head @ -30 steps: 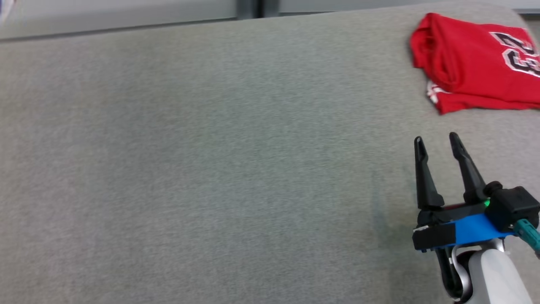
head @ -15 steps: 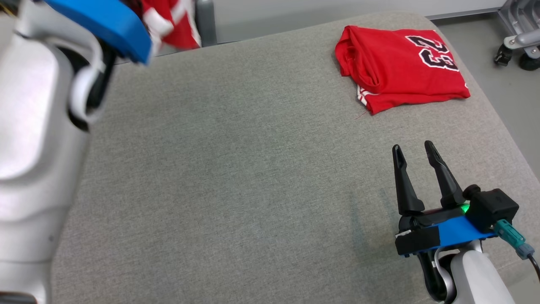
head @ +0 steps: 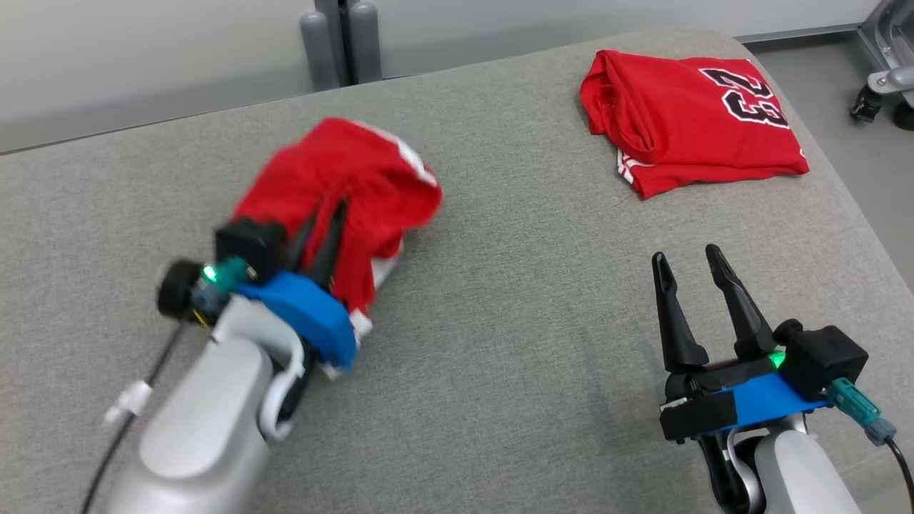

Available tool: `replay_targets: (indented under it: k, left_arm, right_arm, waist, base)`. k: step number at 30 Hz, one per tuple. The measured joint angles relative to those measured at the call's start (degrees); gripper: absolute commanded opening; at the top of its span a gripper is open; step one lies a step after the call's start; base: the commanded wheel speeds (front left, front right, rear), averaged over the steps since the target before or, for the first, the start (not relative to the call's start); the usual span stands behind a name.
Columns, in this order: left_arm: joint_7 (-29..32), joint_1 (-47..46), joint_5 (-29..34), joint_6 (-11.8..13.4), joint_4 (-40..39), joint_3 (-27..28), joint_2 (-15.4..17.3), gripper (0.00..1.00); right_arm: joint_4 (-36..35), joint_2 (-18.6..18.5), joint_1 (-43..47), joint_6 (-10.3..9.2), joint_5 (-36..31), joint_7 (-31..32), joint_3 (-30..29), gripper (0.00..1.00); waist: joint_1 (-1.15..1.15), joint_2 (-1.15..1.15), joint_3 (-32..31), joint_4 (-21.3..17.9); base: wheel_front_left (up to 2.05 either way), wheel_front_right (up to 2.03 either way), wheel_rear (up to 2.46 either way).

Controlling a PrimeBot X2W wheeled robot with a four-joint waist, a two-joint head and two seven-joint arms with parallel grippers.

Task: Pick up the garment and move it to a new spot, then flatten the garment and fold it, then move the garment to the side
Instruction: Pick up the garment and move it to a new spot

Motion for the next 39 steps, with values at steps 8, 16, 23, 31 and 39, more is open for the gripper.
replay_targets:
  k: [8,16,23,31,39]
  left_arm:
    - [-5.37,3.04,1.68,0.54,3.41,-2.64,-2.12,1.00]
    - [-9.16,2.24,3.70,3.68,-1.66,0.42,-0.32,1.00]
    - [-9.80,9.26,4.57,7.83,-9.40,8.35,3.56,1.00]
    - [-9.81,19.42,6.59,9.83,-15.93,16.08,4.61,1.00]
    - [-9.81,27.73,8.29,9.45,-17.23,21.36,3.07,1.00]
  right_arm:
    - [0.57,0.01,0.37,0.00,-0.46,-0.01,-0.25,1.00]
    - [0.76,0.02,1.52,0.00,-0.77,-0.02,-0.74,1.00]
    - [0.65,0.04,2.66,0.00,-1.13,-0.02,-0.78,1.00]
    - [1.08,0.03,3.66,0.00,-1.68,-0.02,-1.89,1.00]
    - [2.12,0.05,4.74,0.00,-2.68,-0.02,-2.94,1.00]
  waist:
    - [0.00,0.00,-1.11,2.11]
    - [0.00,0.00,-3.54,5.66]
    - [0.00,0.01,-5.52,9.06]
    - [-0.01,0.01,-6.73,13.14]
    - [0.00,0.01,-7.56,16.12]
  base:
    - [0.00,0.00,0.00]
    - [0.00,0.00,0.00]
    - [0.00,0.00,0.00]
    - [0.00,0.00,0.00]
    - [0.00,0.00,0.00]
